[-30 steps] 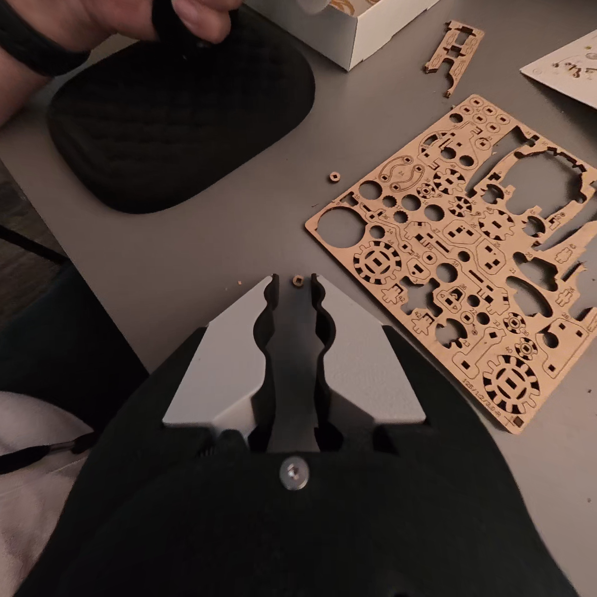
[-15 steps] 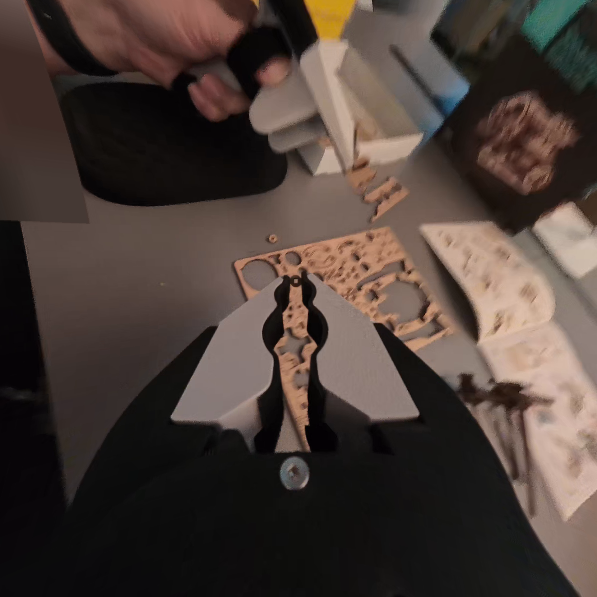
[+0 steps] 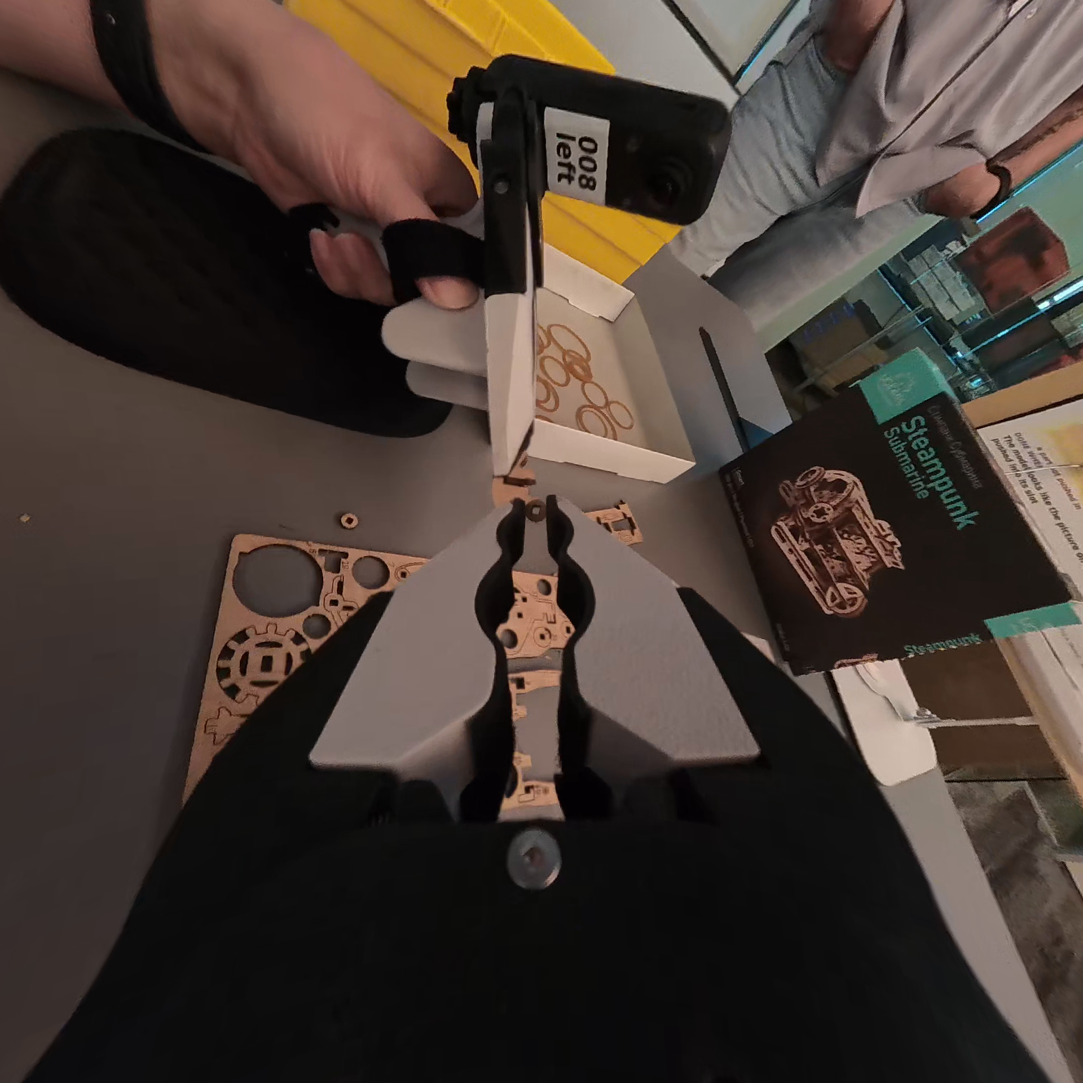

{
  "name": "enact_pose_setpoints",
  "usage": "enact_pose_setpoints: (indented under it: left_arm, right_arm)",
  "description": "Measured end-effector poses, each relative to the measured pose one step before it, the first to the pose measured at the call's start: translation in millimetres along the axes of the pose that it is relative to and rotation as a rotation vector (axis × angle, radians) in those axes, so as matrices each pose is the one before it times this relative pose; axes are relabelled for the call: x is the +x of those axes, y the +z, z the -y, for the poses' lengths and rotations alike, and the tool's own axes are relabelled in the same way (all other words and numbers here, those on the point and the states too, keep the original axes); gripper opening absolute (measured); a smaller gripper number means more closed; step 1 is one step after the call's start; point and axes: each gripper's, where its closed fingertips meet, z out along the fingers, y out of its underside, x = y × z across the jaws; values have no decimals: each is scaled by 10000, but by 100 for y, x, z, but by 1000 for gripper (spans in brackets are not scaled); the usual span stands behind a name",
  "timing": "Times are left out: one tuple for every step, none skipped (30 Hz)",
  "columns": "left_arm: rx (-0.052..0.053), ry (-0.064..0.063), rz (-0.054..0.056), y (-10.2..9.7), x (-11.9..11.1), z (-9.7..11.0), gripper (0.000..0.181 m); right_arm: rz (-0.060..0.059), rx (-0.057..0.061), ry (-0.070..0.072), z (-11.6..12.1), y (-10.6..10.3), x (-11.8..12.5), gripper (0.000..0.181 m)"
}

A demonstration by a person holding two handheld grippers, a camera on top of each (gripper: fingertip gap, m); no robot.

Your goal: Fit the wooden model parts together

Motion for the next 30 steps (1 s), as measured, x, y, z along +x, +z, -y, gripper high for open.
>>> enact_pose_setpoints:
  left_arm:
    - [57,135,52,-27,-20,135,4]
    - [87,125,-36,10,109,154,4]
    - [67,78,-32,18,90,110,4]
    - [44,39,23,28,-28,72,4]
    - [70,35,-46,33,47,100,4]
    - [83,39,-109,37,172,136,4]
    - [79,19,-24,16,23,141,4]
    - [88,14,6,14,-20,157,4]
    - [84,28,-81,53,93,207,4]
    - [59,45,-66,93,18,231,4]
    - [2,35,63,119,-241,168,4]
    - [-78,3,72,130,-290,17,4]
    - [-85,-49,37,94,-231,-60,4]
    - [12,-65,1,13,-132,14,4]
    - [78,-46,-31,-40,-20,97,4]
    - [90,17,-102,-68,154,171,4]
    - [118,128,-183,-54,328,271,4]
    - [122,193,-217,-49,396,302,4]
    - [66,162,-126,-37,240,184,4]
    - [-2,80,-39,-38,66,25,4]
    - [-4,7,-69,-42,81,-30,4]
    - [32,-43,-128,-32,163,-2,4]
    - [68,-59,-132,-40,157,55,4]
    - [45,-41,-102,-14,122,37,4]
    - [6,-38,-140,31,150,-2,4]
    - [20,-96,-213,34,229,27,4]
    - [44,-155,-207,33,174,23,4]
    - [6,-179,-184,25,130,-55,4]
    - [24,-214,-322,6,308,-24,4]
    - [106,-269,-433,-35,490,116,4]
  right_arm:
    - [-4,-69,24,-340,148,-273,6]
    - [-125,-179,-93,-457,21,-112,6]
    - [-230,-180,-157,-437,-105,31,6]
    - [-184,-101,-115,-307,-199,25,6]
    - [-129,-1,-42,-138,-296,7,6]
    - [-106,67,18,-27,-342,74,6]
    - [-54,89,48,62,-324,86,6]
    - [-56,26,23,59,-264,201,6]
    - [-184,-4,-114,87,-233,479,6]
    - [-195,41,-249,159,-150,597,6]
    - [-81,36,-246,136,-38,504,6]
    - [54,-9,-203,51,93,358,6]
    - [211,-47,-71,-61,195,142,6]
    - [275,-85,-9,-209,240,-4,6]
    - [127,-170,-46,-402,242,97,5]
    - [-79,-134,-96,-417,233,265,6]
    - [-171,-33,-6,-290,189,258,6]
    - [-120,97,178,-101,165,90,6]
    - [20,121,297,34,87,-148,6]
    - [98,50,249,106,-29,-316,6]
    - [46,37,-48,126,-161,-315,6]
    - [-160,0,-204,-17,-193,-52,6]
    - [-126,-28,-111,-133,-160,-64,6]
    - [-6,-8,63,-141,-89,-171,6]
    - [45,-3,163,-157,-26,-200,6]
    - [67,-32,151,-217,38,-190,6]
    - [44,-55,59,-237,46,-123,5]
    - [-22,-67,-47,-243,37,-12,5]
    - [-59,-76,-68,-230,11,64,5]
    - [-37,-39,-14,-151,-26,54,5]
